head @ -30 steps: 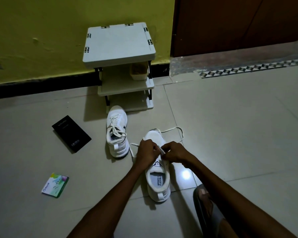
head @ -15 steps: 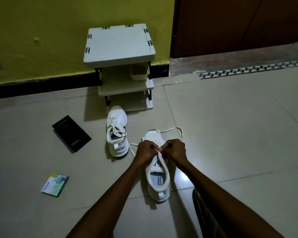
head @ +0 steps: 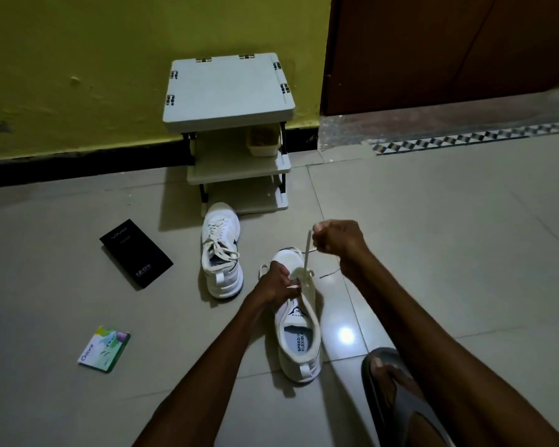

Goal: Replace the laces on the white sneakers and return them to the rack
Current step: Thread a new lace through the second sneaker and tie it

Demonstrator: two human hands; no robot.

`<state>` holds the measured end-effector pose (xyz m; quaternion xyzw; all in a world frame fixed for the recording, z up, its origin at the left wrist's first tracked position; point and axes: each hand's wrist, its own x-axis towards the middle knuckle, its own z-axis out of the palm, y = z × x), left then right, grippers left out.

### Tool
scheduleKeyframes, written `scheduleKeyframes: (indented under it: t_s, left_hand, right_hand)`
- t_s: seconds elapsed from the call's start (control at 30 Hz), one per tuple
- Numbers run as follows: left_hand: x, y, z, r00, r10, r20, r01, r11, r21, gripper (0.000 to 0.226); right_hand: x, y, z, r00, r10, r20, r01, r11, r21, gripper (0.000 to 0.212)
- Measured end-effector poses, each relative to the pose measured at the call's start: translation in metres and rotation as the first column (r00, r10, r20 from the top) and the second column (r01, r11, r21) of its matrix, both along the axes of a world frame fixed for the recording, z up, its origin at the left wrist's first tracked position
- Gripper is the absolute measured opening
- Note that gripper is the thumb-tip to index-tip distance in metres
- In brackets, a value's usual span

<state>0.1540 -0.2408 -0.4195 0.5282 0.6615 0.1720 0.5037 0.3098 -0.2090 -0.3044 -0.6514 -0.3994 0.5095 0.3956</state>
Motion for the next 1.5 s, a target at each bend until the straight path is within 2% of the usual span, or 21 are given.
scheduleKeyframes:
  t_s: [0.07, 0.13, 0.2, 0.23, 0.27, 0.3, 0.33, 0.37, 0.4, 0.43, 0.47, 0.5, 0.53, 0.67, 0.8, 0.9, 1.03, 1.17, 1.27, 1.4, 1.5]
  left_hand:
    - [0.0, 0.0, 0.002, 1.0, -0.02, -0.009, 0.02, 1.0, 0.014, 0.045]
    - [-0.001, 0.002, 0.0, 1.0, -0.024, -0.019, 0.024, 1.0, 0.012, 0.046]
    - [-0.008, 0.006, -0.017, 1.0, -0.004, -0.017, 0.004, 1.0, -0.003, 0.048]
    - [-0.012, 0.01, -0.025, 1.0, 0.002, -0.006, -0.002, 1.0, -0.007, 0.045]
    - [-0.014, 0.012, -0.021, 1.0, 0.011, 0.014, -0.011, 1.0, 0.0, 0.041]
    - [-0.014, 0.012, -0.008, 0.999, 0.027, 0.045, -0.028, 0.999, 0.024, 0.035]
    - [-0.013, 0.013, 0.01, 0.996, 0.046, 0.075, -0.051, 0.997, 0.061, 0.031]
    - [-0.013, 0.014, 0.023, 0.991, 0.067, 0.114, -0.078, 0.993, 0.093, 0.029]
    - [-0.013, 0.017, 0.033, 0.986, 0.079, 0.144, -0.098, 0.987, 0.126, 0.027]
    - [-0.013, 0.021, 0.041, 0.983, 0.071, 0.168, -0.099, 0.982, 0.162, 0.026]
    - [-0.014, 0.024, 0.047, 0.982, 0.054, 0.179, -0.089, 0.977, 0.192, 0.025]
    - [-0.014, 0.026, 0.053, 0.984, 0.038, 0.177, -0.076, 0.973, 0.217, 0.024]
    - [-0.014, 0.028, 0.057, 0.986, 0.031, 0.165, -0.071, 0.968, 0.241, 0.025]
    - [-0.015, 0.035, 0.06, 0.999, -0.008, 0.052, -0.009, 0.943, 0.334, 0.039]
    - [-0.013, 0.03, 0.06, 0.99, -0.137, 0.036, 0.12, 0.945, 0.305, 0.072]
    - [-0.013, 0.023, 0.042, 0.97, -0.232, -0.068, 0.241, 0.93, 0.278, 0.098]
    - [-0.017, 0.013, 0.011, 0.975, -0.193, -0.111, 0.216, 0.943, 0.254, 0.114]
    - [-0.014, 0.004, -0.001, 0.981, -0.154, -0.12, 0.185, 0.932, 0.312, 0.107]
    - [-0.014, 0.002, -0.006, 0.988, -0.129, -0.084, 0.151, 0.927, 0.343, 0.1]
    - [-0.014, 0.003, -0.013, 0.993, -0.084, -0.084, 0.107, 0.938, 0.329, 0.095]
    - [-0.016, 0.003, -0.014, 0.987, -0.113, -0.111, 0.145, 0.924, 0.353, 0.084]
  right_hand:
    - [0.002, 0.009, 0.044, 0.94, -0.016, -0.34, 0.02, 1.0, 0.009, 0.022]
    - [0.007, 0.016, 0.072, 0.767, -0.012, -0.641, 0.045, 0.998, 0.035, 0.02]
    - [0.015, 0.02, 0.083, 0.572, -0.041, -0.819, 0.052, 0.999, -0.013, 0.018]
    - [0.015, 0.02, 0.082, 0.528, -0.071, -0.846, 0.035, 0.997, -0.062, 0.019]
    - [0.015, 0.018, 0.076, 0.556, -0.081, -0.827, -0.006, 0.995, -0.102, 0.018]
    - [0.013, 0.016, 0.064, 0.673, -0.064, -0.736, -0.049, 0.99, -0.132, 0.016]
    - [0.012, 0.014, 0.048, 0.853, -0.002, -0.523, -0.083, 0.987, -0.139, 0.013]
    - [0.01, 0.01, 0.026, 0.977, 0.118, -0.177, -0.143, 0.98, -0.135, 0.014]
    - [0.01, 0.004, 0.002, 0.947, 0.244, 0.208, -0.217, 0.965, -0.145, 0.019]
    - [0.011, -0.002, -0.02, 0.797, 0.363, 0.483, -0.305, 0.932, -0.198, 0.024]
    - [0.01, -0.009, -0.039, 0.653, 0.469, 0.595, -0.379, 0.882, -0.281, 0.027]
    - [0.011, -0.017, -0.054, 0.58, 0.555, 0.596, -0.432, 0.83, -0.351, 0.03]
    - [0.011, -0.023, -0.067, 0.573, 0.606, 0.552, -0.468, 0.795, -0.386, 0.032]
    - [0.014, -0.033, -0.089, 0.63, 0.494, 0.599, -0.439, 0.863, -0.251, 0.022]
    - [0.015, -0.027, -0.089, 0.637, 0.489, 0.596, -0.483, 0.856, -0.187, 0.03]
    - [0.014, -0.024, -0.088, 0.652, 0.483, 0.584, -0.502, 0.853, -0.144, 0.037]
    - [0.011, -0.024, -0.083, 0.711, 0.466, 0.526, -0.471, 0.872, -0.136, 0.026]
    - [0.009, -0.02, -0.052, 0.863, 0.376, 0.338, -0.359, 0.926, -0.114, 0.022]
    - [0.005, -0.008, 0.004, 0.961, 0.265, 0.079, -0.265, 0.964, -0.018, 0.026]
    - [0.004, 0.002, 0.081, 0.935, 0.319, -0.155, -0.287, 0.938, 0.196, 0.032]
    - [0.005, -0.002, 0.092, 0.869, 0.395, -0.299, -0.333, 0.913, 0.238, 0.031]
